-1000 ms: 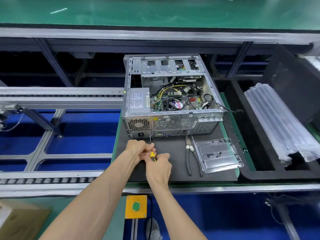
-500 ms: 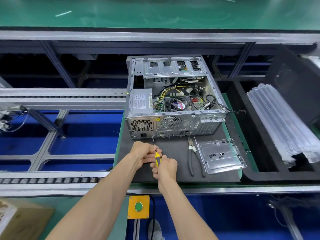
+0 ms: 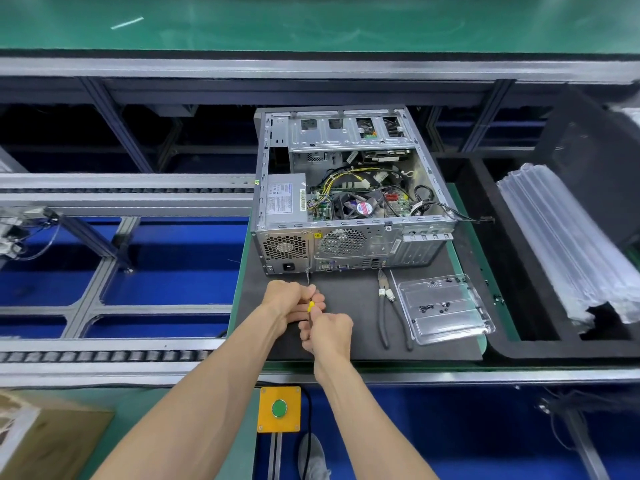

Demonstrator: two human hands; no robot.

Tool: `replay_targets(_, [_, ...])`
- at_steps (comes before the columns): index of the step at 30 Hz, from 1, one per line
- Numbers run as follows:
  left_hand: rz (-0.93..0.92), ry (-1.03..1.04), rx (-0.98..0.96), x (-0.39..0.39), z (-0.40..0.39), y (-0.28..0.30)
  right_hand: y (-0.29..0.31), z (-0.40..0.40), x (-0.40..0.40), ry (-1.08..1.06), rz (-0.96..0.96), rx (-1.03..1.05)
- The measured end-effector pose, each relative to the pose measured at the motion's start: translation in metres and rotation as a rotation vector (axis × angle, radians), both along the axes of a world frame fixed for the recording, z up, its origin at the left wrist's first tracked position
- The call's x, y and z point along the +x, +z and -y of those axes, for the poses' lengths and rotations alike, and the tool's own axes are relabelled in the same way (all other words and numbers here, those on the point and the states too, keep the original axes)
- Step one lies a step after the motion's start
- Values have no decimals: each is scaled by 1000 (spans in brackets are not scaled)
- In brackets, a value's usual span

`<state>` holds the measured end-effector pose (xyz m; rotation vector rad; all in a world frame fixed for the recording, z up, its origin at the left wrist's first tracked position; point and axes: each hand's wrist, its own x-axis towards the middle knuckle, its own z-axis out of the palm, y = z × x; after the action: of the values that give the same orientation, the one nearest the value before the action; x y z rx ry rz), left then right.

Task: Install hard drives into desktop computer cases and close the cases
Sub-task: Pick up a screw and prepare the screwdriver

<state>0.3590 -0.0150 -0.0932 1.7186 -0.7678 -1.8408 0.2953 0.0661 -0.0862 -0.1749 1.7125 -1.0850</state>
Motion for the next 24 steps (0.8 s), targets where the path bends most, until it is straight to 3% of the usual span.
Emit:
replay_targets(2, [23,-21,-5,0,0,0,2,2,-2,-65,218,-5])
replay_targets(4, [35,-4,-3,-2,1,1,4,3,-6,15,171,10])
replay_targets(5, [34,3,2,-3,1,2,6,4,-7,112,4,38])
replay_targets(8, [38,21,21,-4,3,4,5,-3,-4,501,-765,98])
replay_targets(9, [49,21,19,-4,3,3,6,-5,0,582,-912,85])
replay_targets(11, [60,15,13,-5,3,3,4,-8,5,647,-1014,66])
replay_targets(13, [28,23,17,-4,2,3,1,-6,5,586,-926,83])
replay_targets(15, [3,18,22,-4,1,2,2,-2,3,422,-704,95])
replay_targets(19, [-13,17,16,-1,-2,1,7,7,7,-28,214,54])
replay_targets(20, [-17,25,17,0,-3,1,6,8,7,-65,312,43])
replay_targets(22, [-16,34,26,0,-1,2,6,8,5,14,241,35])
replay_targets(24, [-22,42,42,-1,1,3,6,6,2,242,-224,79])
